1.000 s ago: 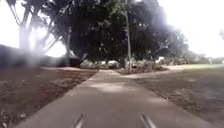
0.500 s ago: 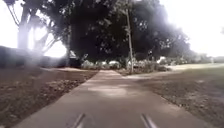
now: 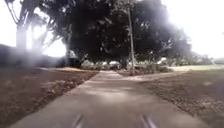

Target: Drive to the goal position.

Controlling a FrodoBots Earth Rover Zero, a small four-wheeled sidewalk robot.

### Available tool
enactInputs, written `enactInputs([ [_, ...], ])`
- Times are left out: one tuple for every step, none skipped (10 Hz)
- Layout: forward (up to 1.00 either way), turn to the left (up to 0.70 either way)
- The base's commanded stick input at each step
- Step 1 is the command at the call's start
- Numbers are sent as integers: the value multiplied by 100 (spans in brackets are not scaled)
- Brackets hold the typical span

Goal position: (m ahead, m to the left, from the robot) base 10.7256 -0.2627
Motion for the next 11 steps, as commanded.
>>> enactInputs([
  [70,0],
  [70,0],
  [70,0],
  [70,0],
  [70,0],
  [70,0],
  [70,0],
  [70,0],
  [70,0],
  [70,0],
  [70,0],
])
